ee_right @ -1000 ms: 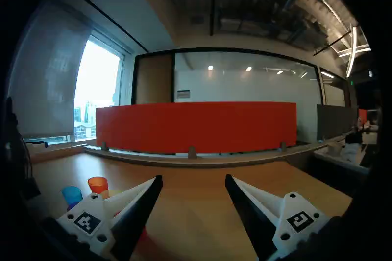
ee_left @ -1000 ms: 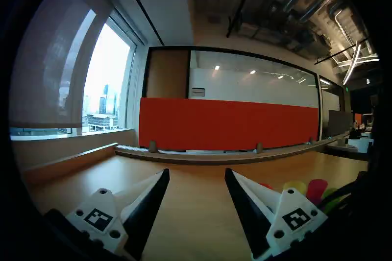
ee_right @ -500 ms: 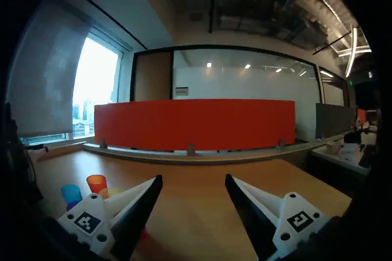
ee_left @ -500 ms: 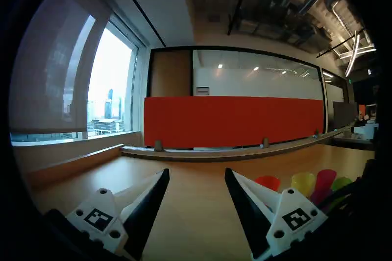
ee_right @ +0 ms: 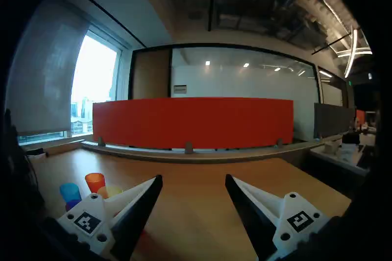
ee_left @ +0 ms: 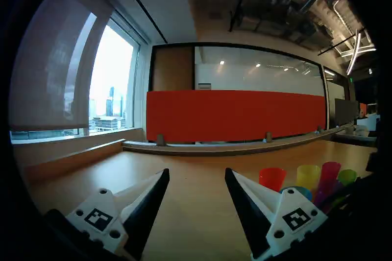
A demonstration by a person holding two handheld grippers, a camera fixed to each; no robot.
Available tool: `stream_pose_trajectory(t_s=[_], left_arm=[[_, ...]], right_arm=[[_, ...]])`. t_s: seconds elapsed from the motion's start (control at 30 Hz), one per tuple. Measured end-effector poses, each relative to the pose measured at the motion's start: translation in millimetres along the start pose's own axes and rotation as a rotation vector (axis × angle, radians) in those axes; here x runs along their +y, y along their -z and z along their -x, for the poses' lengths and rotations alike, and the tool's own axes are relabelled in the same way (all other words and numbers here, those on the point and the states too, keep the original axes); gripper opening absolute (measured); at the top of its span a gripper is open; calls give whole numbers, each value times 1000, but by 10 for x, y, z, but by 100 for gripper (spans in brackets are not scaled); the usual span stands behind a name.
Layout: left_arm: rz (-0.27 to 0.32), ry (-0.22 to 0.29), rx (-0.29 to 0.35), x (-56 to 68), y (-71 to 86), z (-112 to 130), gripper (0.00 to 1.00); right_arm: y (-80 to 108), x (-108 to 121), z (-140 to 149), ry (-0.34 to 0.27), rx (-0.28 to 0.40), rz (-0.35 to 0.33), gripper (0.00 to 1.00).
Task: Pour water
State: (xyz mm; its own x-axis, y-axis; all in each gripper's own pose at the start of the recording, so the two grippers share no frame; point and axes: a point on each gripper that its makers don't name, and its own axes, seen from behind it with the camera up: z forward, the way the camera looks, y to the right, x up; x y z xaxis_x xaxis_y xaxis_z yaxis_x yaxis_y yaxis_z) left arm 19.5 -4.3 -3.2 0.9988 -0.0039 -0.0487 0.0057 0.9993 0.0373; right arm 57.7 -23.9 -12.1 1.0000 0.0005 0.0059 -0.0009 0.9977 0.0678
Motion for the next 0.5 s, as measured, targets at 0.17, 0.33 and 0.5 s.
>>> stream_pose_trajectory(t_s=[0.17,0.33,0.5], left_arm=[[-4,-8,-9,-38,-12,65,83],[-8,-8,-22,-56,-28,121,83],[-6,-2,-31,-65,-37,139,83]], right_arm=[[-1,-10,-16,4,-2,1,99],[-5,-27,8,10,-6,-4,99],[-14,-18,30,13,-10,-1,99]])
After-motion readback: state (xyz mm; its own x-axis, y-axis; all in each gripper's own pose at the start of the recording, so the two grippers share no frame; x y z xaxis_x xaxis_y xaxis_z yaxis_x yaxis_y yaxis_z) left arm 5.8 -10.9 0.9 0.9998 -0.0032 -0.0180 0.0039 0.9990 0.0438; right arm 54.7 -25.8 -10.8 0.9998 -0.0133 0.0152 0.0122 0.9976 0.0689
